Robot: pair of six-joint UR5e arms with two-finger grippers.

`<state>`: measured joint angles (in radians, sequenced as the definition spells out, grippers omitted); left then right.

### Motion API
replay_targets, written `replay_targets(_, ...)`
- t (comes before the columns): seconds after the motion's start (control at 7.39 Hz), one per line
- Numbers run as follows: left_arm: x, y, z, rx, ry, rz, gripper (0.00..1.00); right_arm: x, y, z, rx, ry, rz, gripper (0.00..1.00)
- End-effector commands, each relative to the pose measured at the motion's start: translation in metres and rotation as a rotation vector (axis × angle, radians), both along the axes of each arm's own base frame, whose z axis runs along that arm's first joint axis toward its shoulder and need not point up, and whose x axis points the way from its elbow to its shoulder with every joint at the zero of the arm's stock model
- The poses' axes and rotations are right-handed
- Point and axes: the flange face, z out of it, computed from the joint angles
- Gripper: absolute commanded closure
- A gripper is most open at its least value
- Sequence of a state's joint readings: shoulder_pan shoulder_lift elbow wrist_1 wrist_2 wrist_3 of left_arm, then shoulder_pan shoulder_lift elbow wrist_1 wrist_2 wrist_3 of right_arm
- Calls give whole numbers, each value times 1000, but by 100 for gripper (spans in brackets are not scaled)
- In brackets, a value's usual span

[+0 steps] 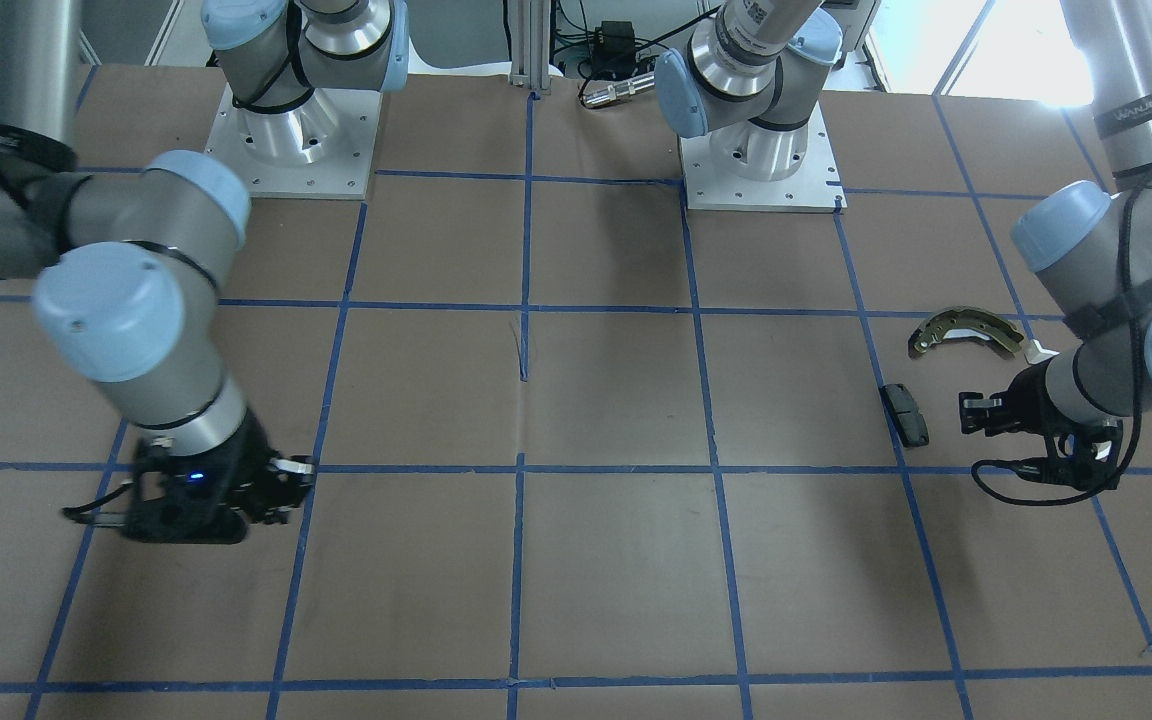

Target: Place bearing gear from tray to pile

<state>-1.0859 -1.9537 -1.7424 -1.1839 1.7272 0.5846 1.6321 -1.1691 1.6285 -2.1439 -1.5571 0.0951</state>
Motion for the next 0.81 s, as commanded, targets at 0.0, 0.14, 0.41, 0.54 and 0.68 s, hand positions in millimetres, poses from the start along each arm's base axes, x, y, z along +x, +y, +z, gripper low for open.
replay_targets(0.0, 26, 22, -32, -17, 0, 15, 100, 160, 62, -27, 50, -56, -17, 100)
replay_targets(0.14, 26, 31, -45, -22, -7, 24, 100, 194, 85, -49, 90, -40, 47, 100)
replay_targets(0.41, 34, 50, -62, -16, -2, 38, 100, 215, 109, -80, 144, -11, 143, 80)
replay_targets(0.54, 40, 53, -63, -14, 3, 26, 100, 213, 116, -90, 164, -5, 148, 71)
replay_targets(0.68, 40, 53, -65, -12, 6, 26, 100, 212, 118, -93, 169, -7, 137, 38)
